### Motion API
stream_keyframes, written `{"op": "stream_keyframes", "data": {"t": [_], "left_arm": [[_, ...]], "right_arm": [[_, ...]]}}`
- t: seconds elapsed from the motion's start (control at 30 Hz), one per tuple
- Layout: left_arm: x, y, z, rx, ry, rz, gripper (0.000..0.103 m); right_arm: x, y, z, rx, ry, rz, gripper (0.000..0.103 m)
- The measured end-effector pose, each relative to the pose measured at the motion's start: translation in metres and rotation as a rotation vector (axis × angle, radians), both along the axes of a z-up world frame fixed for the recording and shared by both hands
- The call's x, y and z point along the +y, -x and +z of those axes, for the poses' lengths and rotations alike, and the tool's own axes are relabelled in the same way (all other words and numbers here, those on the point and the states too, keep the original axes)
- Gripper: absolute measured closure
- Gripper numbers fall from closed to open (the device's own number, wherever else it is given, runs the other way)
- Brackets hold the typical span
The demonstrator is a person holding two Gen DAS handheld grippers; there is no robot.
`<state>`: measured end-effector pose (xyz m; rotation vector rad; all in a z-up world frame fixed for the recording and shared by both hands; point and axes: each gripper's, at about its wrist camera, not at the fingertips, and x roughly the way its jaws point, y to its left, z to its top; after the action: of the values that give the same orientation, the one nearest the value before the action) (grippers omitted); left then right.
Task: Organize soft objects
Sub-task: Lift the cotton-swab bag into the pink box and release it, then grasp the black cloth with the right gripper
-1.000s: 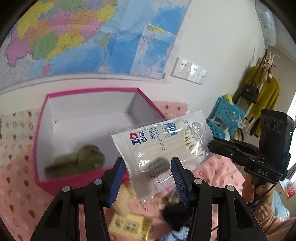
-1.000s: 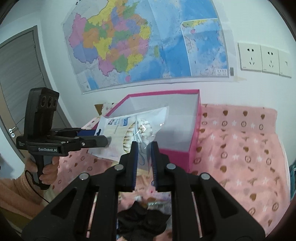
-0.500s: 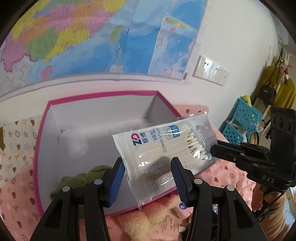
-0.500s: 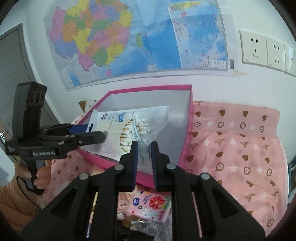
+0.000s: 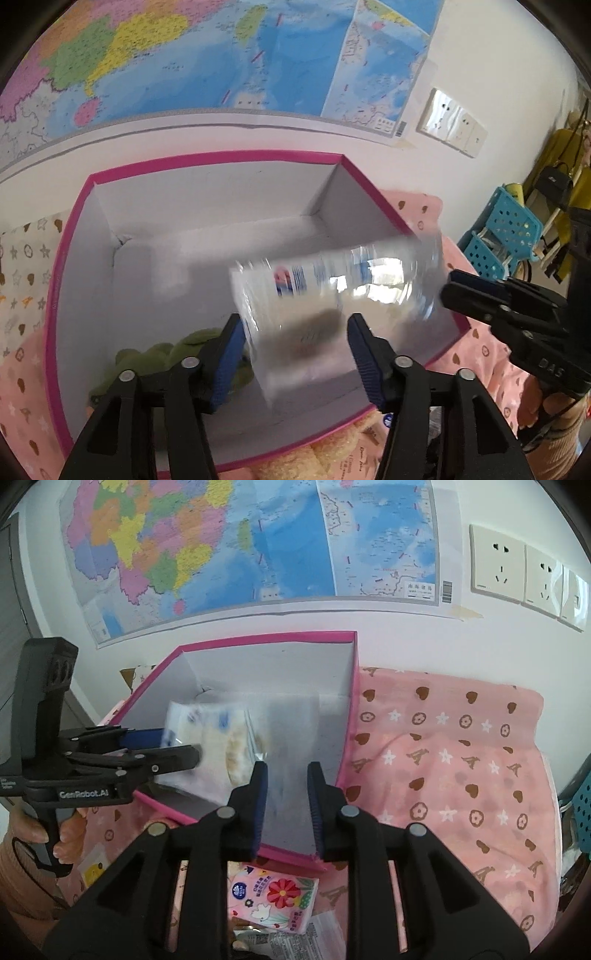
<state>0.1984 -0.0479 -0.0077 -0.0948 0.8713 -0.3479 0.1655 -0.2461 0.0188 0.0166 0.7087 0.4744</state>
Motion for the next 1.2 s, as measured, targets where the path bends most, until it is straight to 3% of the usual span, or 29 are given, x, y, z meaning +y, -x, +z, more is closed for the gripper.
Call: {"op": "stream_keyframes", "data": {"t": [0.33,0.43,0.6,0.67,0.73,0.8,1.03,1.2], "left_arm": [[0.003,0.020,0.003,-0.053,-0.031,-0.004,0.038],[0.004,0.041,0.013,-0.118,-0.027,-0.017,0.038],[0.006,0.084,0.034,-0.222,-0.005,-0.058,0.030],[0.008,0.102,0.038,-0.242,0.017,-0.080,0.029],[0.008,0.118,0.039,-0.247,0.033,-0.106,0.029],[0.006,0.130,0.037,-0.245,0.038,-0.128,0.028],[-0.011,0.158,0.009,-0.166,0.077,-0.226,0.028],[-0.023,0.161,-0.016,-0.085,0.098,-0.261,0.028]], "right_arm": [[-0.009,0.032,0.013,-0.042,-0.060,0.031,0.067],[-0.016,0.048,0.020,-0.052,-0.128,0.067,0.059],[-0.026,0.079,0.028,-0.064,-0.222,0.128,0.054],[-0.028,0.090,0.028,-0.064,-0.229,0.138,0.052],[-0.030,0.102,0.024,-0.056,-0.220,0.145,0.044],[-0.029,0.111,0.013,-0.028,-0.195,0.148,0.039],[-0.023,0.129,-0.053,0.142,-0.077,0.091,0.039],[-0.024,0.128,-0.089,0.235,-0.087,0.061,0.039]]}}
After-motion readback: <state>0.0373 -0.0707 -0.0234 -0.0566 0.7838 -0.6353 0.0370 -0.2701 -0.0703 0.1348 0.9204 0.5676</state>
